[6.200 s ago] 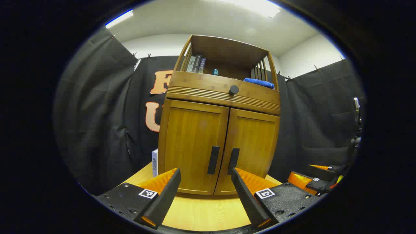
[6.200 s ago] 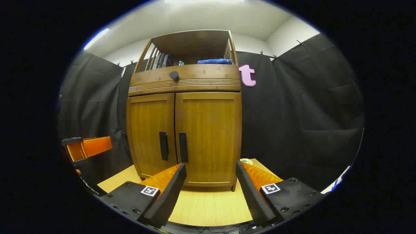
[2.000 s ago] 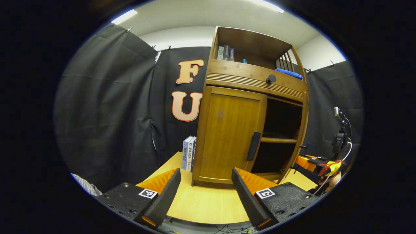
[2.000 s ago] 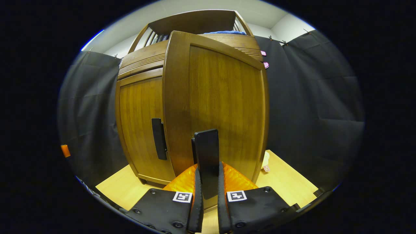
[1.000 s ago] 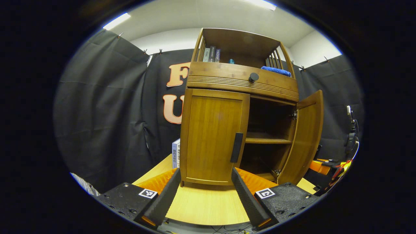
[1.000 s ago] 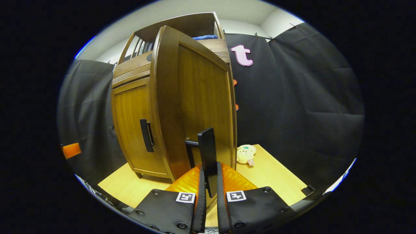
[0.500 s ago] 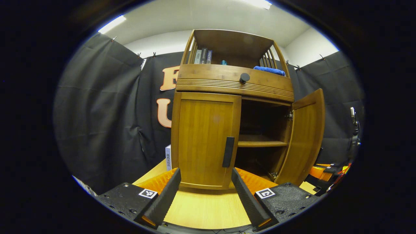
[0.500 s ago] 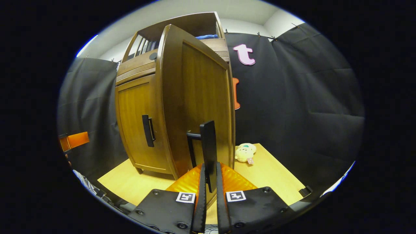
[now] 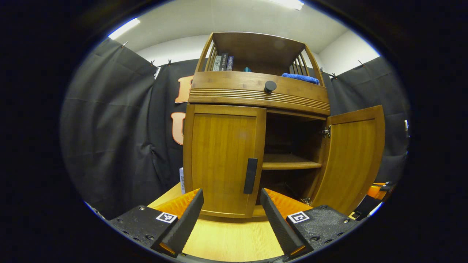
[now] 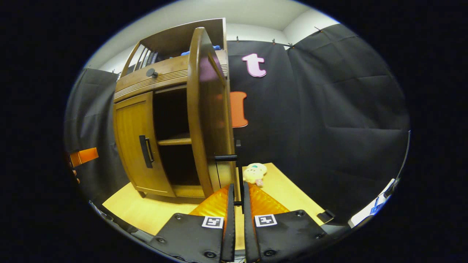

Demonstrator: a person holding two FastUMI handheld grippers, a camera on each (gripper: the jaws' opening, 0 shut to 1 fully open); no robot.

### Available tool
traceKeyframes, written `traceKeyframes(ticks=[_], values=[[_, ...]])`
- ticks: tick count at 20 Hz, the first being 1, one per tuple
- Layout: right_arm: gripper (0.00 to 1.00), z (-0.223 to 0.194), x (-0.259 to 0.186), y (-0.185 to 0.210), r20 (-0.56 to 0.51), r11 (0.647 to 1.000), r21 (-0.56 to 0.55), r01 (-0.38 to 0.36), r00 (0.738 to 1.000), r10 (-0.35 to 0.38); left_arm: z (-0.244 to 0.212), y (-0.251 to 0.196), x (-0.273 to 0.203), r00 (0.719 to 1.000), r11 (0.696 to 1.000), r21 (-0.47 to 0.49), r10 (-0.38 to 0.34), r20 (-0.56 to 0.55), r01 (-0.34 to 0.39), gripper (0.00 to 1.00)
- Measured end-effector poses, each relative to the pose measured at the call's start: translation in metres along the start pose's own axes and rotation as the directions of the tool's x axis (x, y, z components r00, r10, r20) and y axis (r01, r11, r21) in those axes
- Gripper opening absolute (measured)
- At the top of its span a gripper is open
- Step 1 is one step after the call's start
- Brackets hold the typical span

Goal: Open the right door of the double-door shoe cabinet with the right hand, and open the left door with the left hand.

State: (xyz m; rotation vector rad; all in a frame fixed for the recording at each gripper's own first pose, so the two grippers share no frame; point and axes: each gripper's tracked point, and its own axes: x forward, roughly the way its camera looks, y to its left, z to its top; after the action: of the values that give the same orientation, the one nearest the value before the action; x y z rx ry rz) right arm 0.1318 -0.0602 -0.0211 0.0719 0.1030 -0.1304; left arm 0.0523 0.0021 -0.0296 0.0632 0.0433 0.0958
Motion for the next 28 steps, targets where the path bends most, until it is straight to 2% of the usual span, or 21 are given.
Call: traceKeyframes(ticks=[2, 6, 7, 8, 10, 12, 13, 14, 16, 20, 21, 22, 23, 24, 26, 28], values=[[0.25, 0.003, -0.004, -0.022, 0.015, 0.998, 0.016, 0.063, 0.998, -0.064, -0.003, -0.008, 0.007, 1.000, 1.000, 0.004, -0.012, -0.004, 0.012, 0.92], [0.01, 0.005, -0.011, -0.038, 0.012, 0.994, 0.069, 0.081, 0.997, -0.082, -0.008, -0.024, 0.025, 0.999, 0.999, -0.007, -0.036, -0.008, 0.036, 0.92], [0.00, 0.003, -0.012, -0.037, 0.012, 0.994, 0.063, 0.093, 0.996, -0.094, -0.010, -0.027, 0.032, 0.999, 0.999, -0.005, -0.040, -0.006, 0.040, 0.92], [0.28, 0.001, -0.012, -0.036, 0.013, 0.995, 0.056, 0.087, 0.996, -0.088, -0.009, -0.029, 0.038, 0.999, 0.999, 0.000, -0.044, -0.003, 0.044, 0.92], [0.17, 0.000, -0.013, -0.033, 0.014, 0.996, 0.027, 0.083, 0.996, -0.084, -0.009, -0.033, 0.053, 0.999, 0.999, 0.011, -0.051, 0.005, 0.051, 0.92], [0.42, 0.004, -0.014, -0.030, 0.021, 0.997, 0.000, 0.081, 0.996, -0.081, -0.005, -0.037, 0.069, 0.998, 0.998, 0.024, -0.057, 0.023, 0.056, 0.92], [0.42, 0.007, -0.011, -0.029, 0.026, 0.997, -0.006, 0.081, 0.996, -0.080, -0.008, -0.038, 0.077, 0.998, 0.998, 0.023, -0.057, 0.024, 0.056, 0.92], [0.31, 0.010, -0.013, -0.035, 0.032, 0.994, -0.012, 0.108, 0.994, -0.107, -0.013, -0.038, 0.086, 0.998, 0.998, 0.016, -0.057, 0.022, 0.056, 0.92], [0.48, 0.011, -0.011, -0.041, 0.043, 0.992, -0.005, 0.127, 0.991, -0.126, -0.022, -0.037, 0.095, 0.998, 0.998, 0.006, -0.056, 0.017, 0.056, 0.92], [0.75, 0.011, -0.015, -0.048, 0.041, 0.989, 0.028, 0.148, 0.988, -0.149, -0.031, -0.035, 0.139, 0.999, 0.998, -0.026, -0.048, 0.008, 0.048, 0.92], [0.78, 0.011, -0.016, -0.050, 0.039, 0.988, 0.028, 0.155, 0.987, -0.156, -0.034, -0.033, 0.147, 0.999, 0.999, -0.028, -0.044, 0.008, 0.044, 0.92], [0.84, 0.012, -0.016, -0.052, 0.041, 0.986, 0.025, 0.163, 0.986, -0.164, -0.034, -0.032, 0.155, 0.999, 0.999, -0.026, -0.044, 0.012, 0.044, 0.95], [0.93, 0.013, -0.016, -0.052, 0.041, 0.985, 0.022, 0.170, 0.984, -0.171, -0.035, -0.032, 0.164, 0.999, 0.999, -0.020, -0.045, 0.011, 0.045, 0.92], [0.86, 0.013, -0.016, -0.053, 0.040, 0.984, 0.021, 0.175, 0.984, -0.176, -0.037, -0.032, 0.171, 0.999, 0.999, -0.013, -0.044, 0.005, 0.044, 0.95], [1.00, 0.013, -0.018, -0.053, 0.036, 0.983, 0.024, 0.184, 0.982, -0.185, -0.044, -0.031, 0.183, 0.999, 0.999, -0.012, -0.044, -0.007, 0.043, 0.95], [0.92, 0.011, -0.019, -0.054, 0.031, 0.980, 0.026, 0.196, 0.980, -0.196, -0.051, -0.029, 0.193, 0.999, 0.999, -0.018, -0.045, -0.022, 0.045, 0.92]])
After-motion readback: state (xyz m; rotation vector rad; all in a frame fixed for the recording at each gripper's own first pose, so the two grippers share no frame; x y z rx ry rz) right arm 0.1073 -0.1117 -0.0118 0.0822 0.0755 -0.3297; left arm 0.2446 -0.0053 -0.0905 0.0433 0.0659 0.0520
